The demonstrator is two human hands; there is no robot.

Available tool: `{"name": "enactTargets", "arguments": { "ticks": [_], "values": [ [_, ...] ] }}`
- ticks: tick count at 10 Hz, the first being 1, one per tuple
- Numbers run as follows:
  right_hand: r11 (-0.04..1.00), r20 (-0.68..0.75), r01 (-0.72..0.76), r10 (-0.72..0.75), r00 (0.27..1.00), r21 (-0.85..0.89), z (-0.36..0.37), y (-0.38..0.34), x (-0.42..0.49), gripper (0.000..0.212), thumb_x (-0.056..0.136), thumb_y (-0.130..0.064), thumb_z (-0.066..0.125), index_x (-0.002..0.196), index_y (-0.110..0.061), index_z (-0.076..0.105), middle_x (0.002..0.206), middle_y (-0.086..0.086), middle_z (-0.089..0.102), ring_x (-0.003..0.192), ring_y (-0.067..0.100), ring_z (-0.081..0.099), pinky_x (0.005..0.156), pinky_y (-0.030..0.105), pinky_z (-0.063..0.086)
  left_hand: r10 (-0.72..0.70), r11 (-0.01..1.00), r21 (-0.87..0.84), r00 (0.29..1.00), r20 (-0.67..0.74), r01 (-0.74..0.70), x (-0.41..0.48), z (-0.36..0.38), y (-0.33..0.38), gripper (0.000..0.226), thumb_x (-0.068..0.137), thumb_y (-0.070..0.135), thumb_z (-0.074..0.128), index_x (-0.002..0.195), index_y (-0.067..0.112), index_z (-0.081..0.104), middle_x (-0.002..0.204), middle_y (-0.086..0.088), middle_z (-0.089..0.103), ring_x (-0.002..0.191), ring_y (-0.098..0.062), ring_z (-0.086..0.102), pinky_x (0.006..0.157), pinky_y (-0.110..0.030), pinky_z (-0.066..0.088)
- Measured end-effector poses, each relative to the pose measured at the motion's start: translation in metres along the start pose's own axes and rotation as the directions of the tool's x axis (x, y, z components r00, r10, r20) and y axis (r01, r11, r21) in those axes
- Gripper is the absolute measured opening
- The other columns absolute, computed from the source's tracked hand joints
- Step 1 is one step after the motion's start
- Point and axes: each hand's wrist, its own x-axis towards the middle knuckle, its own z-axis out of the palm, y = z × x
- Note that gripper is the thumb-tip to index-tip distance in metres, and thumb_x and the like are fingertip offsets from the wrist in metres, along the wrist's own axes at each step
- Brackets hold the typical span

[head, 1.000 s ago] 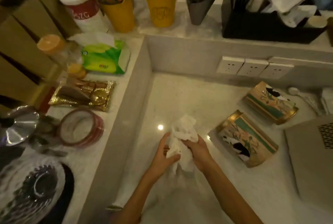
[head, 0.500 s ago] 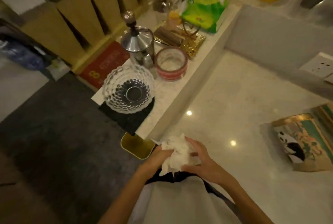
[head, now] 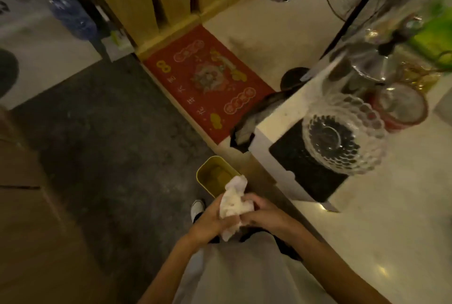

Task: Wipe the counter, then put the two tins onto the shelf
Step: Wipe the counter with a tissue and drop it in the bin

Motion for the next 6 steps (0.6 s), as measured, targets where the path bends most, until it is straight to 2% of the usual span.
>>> {"name": "enactTargets", "arguments": {
  "ticks": [1,2,3,4,5,6],
  "values": [
    [0.969,0.649,-0.141,0.241,0.722,-0.204,0.028,-0.041,-0.005,0.076,0.073,-0.028,0.082,0.140,-0.040,0.048,0.136,-0.011,0.055,0.128,0.020,0.054,0.108,0.044,0.046,-0.047,0.999,-0.029,0.968,-0.248,0.041,0.021,-0.066,-0.012,0.032,0.095,0.019,0.059,0.126,0.008,0.060,0.120,-0.016,0.068,0.098,-0.013,0.068,0.075,-0.015,0.056],
    [0.964,0.603,-0.008,0.173,0.779,-0.267,0.074,-0.050,0.012,0.096,0.079,-0.033,0.078,0.153,-0.044,0.016,0.149,-0.023,0.021,0.139,0.010,0.030,0.114,0.036,0.036,-0.281,0.957,-0.141,0.924,-0.258,0.252,0.056,-0.125,-0.024,0.043,0.083,0.037,0.063,0.117,0.011,0.065,0.113,-0.015,0.071,0.101,-0.027,0.069,0.088,-0.043,0.059],
    [0.956,0.617,0.067,0.129,0.776,-0.285,0.124,-0.040,0.036,0.078,0.077,-0.037,0.076,0.142,-0.035,0.034,0.145,-0.009,0.036,0.136,0.006,0.038,0.110,0.021,0.035,-0.418,0.879,-0.275,0.907,-0.055,0.389,0.092,-0.145,-0.024,0.026,0.089,0.022,0.056,0.111,0.009,0.063,0.099,-0.014,0.071,0.090,-0.026,0.070,0.083,-0.046,0.058],
    [0.945,0.456,-0.138,0.268,0.849,-0.298,0.179,0.004,0.099,0.052,0.085,-0.028,0.070,0.132,-0.028,0.051,0.129,-0.011,0.058,0.121,0.009,0.057,0.106,0.035,0.047,-0.368,0.899,-0.227,0.927,0.072,0.374,0.154,-0.164,-0.049,0.027,0.099,0.006,0.042,0.121,0.018,0.054,0.093,-0.004,0.068,0.075,-0.010,0.071,0.067,-0.028,0.058],
    [0.909,0.312,-0.250,0.356,0.881,-0.333,0.216,0.084,0.183,0.050,0.085,-0.015,0.069,0.132,-0.021,0.054,0.123,0.001,0.065,0.117,0.024,0.062,0.100,0.044,0.052,-0.227,0.969,-0.099,0.974,-0.014,0.225,0.235,-0.185,-0.112,0.036,0.091,0.008,0.061,0.121,0.025,0.054,0.108,0.001,0.066,0.091,-0.005,0.068,0.077,-0.019,0.057],
    [0.844,0.208,-0.356,0.463,0.862,-0.401,0.250,0.179,0.262,0.045,0.092,-0.004,0.061,0.135,-0.010,0.052,0.130,0.016,0.062,0.121,0.034,0.059,0.098,0.037,0.049,-0.229,0.967,0.104,0.973,-0.036,0.231,0.324,-0.192,-0.187,0.031,0.087,0.001,0.061,0.114,0.016,0.061,0.116,-0.009,0.062,0.098,0.004,0.064,0.081,-0.013,0.044]
  ]
}}
